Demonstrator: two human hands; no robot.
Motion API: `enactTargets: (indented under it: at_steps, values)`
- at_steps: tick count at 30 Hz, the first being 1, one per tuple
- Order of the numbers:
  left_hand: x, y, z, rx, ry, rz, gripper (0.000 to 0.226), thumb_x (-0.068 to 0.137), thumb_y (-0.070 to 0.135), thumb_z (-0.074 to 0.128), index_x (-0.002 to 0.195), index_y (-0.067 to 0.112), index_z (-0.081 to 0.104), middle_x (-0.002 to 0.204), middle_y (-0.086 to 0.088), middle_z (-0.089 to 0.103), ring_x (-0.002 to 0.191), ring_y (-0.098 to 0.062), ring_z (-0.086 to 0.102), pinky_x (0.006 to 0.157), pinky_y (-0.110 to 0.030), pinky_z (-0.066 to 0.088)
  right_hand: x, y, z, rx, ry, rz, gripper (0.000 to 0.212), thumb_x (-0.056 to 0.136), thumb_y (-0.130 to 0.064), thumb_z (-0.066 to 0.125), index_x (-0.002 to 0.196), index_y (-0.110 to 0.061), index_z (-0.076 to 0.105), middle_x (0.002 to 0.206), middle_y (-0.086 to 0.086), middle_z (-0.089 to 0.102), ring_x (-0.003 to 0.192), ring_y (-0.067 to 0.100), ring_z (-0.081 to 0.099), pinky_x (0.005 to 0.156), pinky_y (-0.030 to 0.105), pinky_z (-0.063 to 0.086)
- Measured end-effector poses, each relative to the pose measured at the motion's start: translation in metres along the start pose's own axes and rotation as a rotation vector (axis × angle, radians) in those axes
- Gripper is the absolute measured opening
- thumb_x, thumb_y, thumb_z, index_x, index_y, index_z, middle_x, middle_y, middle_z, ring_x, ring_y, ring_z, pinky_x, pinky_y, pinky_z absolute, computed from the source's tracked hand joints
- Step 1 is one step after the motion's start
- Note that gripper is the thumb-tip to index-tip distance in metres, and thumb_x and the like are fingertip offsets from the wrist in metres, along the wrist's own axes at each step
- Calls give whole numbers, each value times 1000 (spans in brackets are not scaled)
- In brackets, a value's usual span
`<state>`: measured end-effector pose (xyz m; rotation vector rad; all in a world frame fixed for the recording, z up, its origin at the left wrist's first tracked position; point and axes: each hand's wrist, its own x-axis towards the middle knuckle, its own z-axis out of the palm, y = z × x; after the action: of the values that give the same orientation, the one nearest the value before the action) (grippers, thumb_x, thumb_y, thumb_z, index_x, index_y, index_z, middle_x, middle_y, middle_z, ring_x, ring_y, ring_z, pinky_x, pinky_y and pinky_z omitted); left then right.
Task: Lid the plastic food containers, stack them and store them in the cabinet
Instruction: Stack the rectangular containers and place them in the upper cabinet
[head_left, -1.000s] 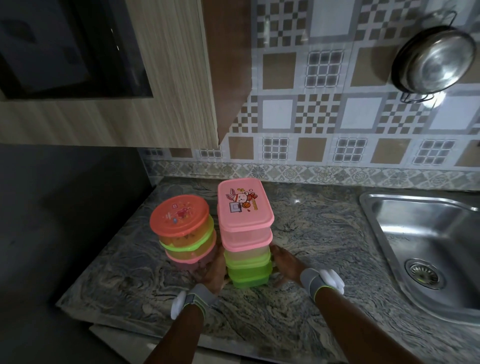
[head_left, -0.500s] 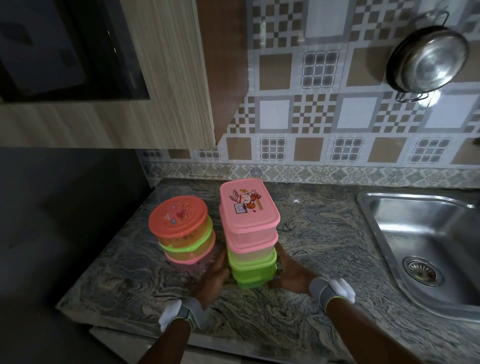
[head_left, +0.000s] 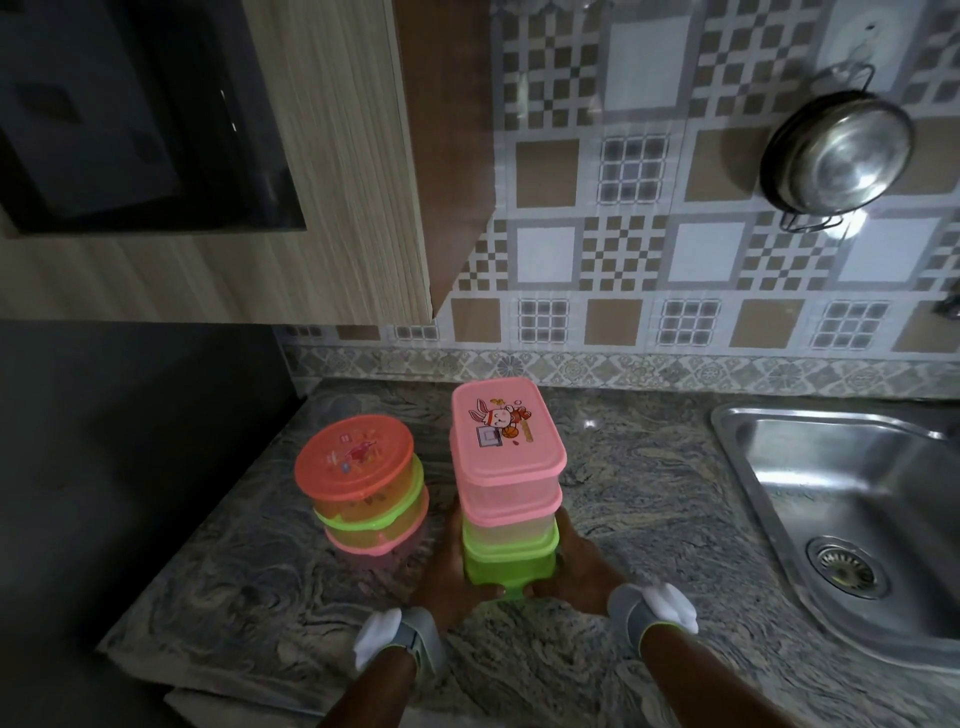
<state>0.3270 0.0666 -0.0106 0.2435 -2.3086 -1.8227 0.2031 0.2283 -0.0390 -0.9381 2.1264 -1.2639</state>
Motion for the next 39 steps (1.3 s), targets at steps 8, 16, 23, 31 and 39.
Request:
enactTargets:
  at_steps: [8, 16, 23, 31, 39]
  values:
    - [12, -5, 18, 89, 61, -23, 102, 68, -1, 77, 146, 32, 21, 127, 14, 59, 106, 2, 64, 81, -19, 56, -4, 6, -6, 74, 119, 31, 120, 67, -5, 87, 152, -27, 4, 145, -1, 45, 129, 20, 49, 101, 39, 50]
    - [28, 8, 43, 190, 54, -153, 83, 87, 15, 76, 153, 16, 26, 128, -8, 62, 107, -15, 60, 96, -31, 47, -21, 22, -34, 46, 176, 74, 99, 72, -8, 85, 147, -27, 23, 134, -7, 53, 107, 1, 57, 78, 0, 44]
    - [34, 19, 64, 306, 57, -81, 73, 79, 1, 81, 140, 13, 42, 121, 1, 60, 106, -10, 58, 96, -26, 46, -30, 16, -67, -61, 278, -5, 110, 66, -29, 87, 150, -33, 16, 139, -16, 50, 125, 5, 49, 102, 21, 42]
    - [38, 39, 73, 314, 101, 93, 22, 101, 7, 55, 117, 20, 61, 90, -4, 66, 79, -20, 61, 70, -29, 50, -38, 21, -61, -17, 358, -9, 100, 70, -28, 84, 151, -25, 25, 136, -7, 55, 123, 14, 55, 101, 33, 49]
    - [29, 3, 81, 223, -24, 125, 24, 96, 23, 57, 107, 4, 68, 87, -17, 72, 78, -30, 66, 63, -30, 57, -50, 47, -40, 46, 385, -7, 106, 61, -61, 81, 146, -36, 23, 143, -8, 49, 130, 11, 50, 107, 39, 45]
